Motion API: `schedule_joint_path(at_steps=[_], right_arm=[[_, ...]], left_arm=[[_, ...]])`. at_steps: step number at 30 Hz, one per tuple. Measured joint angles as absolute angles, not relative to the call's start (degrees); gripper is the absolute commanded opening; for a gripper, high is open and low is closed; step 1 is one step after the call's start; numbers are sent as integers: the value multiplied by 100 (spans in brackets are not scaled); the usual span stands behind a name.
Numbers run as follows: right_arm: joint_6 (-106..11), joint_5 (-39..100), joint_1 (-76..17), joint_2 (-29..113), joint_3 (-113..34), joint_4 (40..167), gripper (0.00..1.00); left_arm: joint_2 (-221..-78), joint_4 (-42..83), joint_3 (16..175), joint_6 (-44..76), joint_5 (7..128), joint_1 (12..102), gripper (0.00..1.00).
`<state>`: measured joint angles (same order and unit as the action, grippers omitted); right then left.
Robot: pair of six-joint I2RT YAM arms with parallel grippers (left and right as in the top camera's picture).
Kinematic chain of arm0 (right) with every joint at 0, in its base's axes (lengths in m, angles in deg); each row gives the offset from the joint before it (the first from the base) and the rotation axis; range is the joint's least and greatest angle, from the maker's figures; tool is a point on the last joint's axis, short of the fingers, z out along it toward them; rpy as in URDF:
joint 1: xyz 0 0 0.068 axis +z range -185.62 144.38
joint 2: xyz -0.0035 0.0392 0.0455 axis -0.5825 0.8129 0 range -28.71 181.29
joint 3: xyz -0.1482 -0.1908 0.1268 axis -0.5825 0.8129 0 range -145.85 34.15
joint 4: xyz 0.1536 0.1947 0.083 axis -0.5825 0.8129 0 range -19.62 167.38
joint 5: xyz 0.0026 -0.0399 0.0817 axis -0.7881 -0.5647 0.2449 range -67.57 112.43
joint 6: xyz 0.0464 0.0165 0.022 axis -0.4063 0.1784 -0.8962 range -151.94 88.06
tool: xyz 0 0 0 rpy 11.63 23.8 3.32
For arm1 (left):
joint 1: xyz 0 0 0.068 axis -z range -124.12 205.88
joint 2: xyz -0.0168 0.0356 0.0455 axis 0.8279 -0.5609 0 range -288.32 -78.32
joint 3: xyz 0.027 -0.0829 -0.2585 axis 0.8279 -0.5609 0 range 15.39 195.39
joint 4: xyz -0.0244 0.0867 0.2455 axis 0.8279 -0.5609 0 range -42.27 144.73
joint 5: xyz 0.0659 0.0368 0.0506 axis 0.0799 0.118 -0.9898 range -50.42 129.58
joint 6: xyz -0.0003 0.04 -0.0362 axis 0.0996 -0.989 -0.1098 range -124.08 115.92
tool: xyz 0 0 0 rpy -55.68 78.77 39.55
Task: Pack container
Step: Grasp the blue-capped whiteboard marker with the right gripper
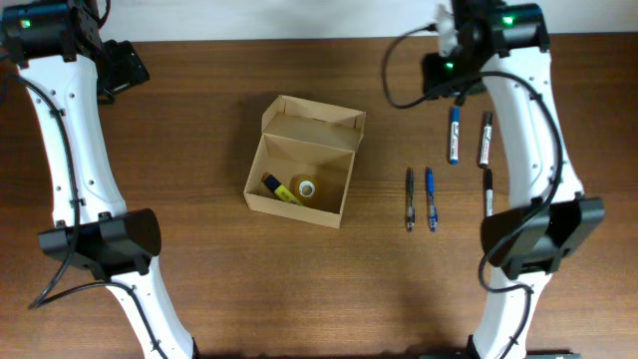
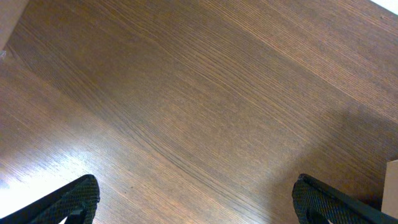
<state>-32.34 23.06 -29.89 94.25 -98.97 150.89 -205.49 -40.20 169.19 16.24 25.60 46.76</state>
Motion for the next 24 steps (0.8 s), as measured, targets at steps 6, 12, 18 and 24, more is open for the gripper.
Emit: schedule_joint_path(at_steps=[6, 12, 18, 24], right_arm=[[-3429, 2553, -3581, 9517, -8269, 14217, 52], [-3586, 2688, -3996, 9567, -7290, 13553, 53], [-3654, 2708, -4217, 9567, -6813, 13205, 53], [-3667, 2751, -4184, 9567, -6477, 12613, 53]], left_arm=[[-20549, -4020, 16919, 1624, 2560, 4676, 100], [-20549, -4020, 16919, 1624, 2562, 4676, 100], [-20549, -4023, 16919, 1626, 2562, 4676, 100], [-20549, -4023, 16919, 1624, 2560, 4676, 100]])
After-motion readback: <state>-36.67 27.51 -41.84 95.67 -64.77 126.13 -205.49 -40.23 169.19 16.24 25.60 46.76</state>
